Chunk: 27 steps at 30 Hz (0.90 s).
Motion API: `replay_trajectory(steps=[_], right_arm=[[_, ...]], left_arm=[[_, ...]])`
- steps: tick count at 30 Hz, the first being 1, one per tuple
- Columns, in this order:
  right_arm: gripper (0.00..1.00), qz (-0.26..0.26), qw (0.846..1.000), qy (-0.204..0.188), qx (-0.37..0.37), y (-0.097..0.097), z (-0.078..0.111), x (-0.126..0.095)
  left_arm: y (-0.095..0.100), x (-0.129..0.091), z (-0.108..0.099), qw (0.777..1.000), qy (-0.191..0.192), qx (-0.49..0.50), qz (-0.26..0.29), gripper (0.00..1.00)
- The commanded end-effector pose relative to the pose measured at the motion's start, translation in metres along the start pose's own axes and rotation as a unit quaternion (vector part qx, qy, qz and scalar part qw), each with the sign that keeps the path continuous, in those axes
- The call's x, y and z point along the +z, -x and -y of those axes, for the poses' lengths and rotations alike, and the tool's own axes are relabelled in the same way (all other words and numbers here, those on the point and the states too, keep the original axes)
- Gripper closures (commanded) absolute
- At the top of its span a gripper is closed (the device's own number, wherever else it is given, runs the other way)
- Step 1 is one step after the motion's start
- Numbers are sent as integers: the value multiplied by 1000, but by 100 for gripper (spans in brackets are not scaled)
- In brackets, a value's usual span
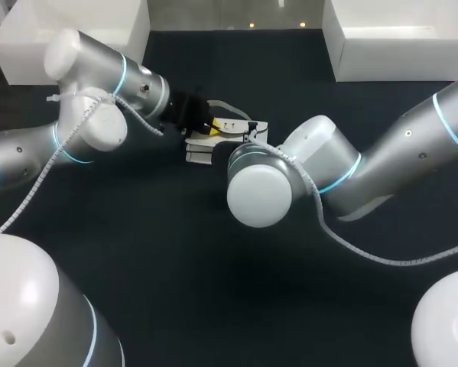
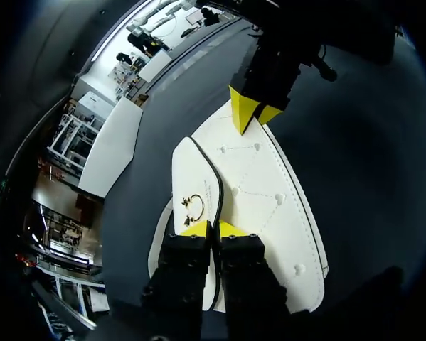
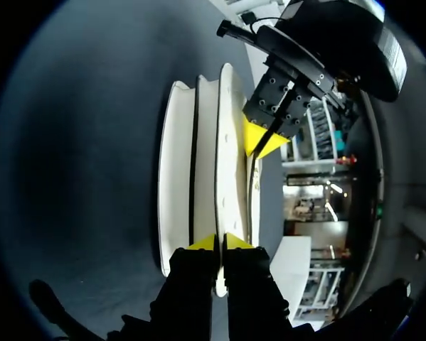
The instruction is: Pick up the bag, open it, inspect its contents, close it, and place it on the opposite side
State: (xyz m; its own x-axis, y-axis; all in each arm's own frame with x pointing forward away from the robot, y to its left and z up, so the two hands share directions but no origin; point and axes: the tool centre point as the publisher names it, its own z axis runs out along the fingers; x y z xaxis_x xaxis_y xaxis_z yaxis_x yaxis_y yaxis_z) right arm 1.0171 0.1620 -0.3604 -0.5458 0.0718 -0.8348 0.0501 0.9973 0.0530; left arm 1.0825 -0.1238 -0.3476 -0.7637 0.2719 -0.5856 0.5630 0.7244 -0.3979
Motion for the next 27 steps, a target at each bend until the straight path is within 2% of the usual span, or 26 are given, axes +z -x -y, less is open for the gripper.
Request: replay_trajectory(steps=[1, 5, 15, 19, 27], right_arm=[[100, 12, 1000, 6, 0, -4, 1, 0], [100, 12, 1000, 6, 0, -4, 1, 0], [100, 12, 1000, 6, 0, -4, 1, 0], [100, 12, 1000, 6, 0, -4, 1, 0], [100, 12, 1000, 6, 0, -4, 1, 0]], left_arm=[[15, -1, -5, 1000, -5, -21, -18, 100], [29, -12, -7, 997, -25, -58, -35, 100], [56, -30, -9, 991, -38, -102, -78, 100], [57, -31, -9, 991, -32, -105, -80, 100], [47, -27, -8, 988, -39, -118, -89, 100]])
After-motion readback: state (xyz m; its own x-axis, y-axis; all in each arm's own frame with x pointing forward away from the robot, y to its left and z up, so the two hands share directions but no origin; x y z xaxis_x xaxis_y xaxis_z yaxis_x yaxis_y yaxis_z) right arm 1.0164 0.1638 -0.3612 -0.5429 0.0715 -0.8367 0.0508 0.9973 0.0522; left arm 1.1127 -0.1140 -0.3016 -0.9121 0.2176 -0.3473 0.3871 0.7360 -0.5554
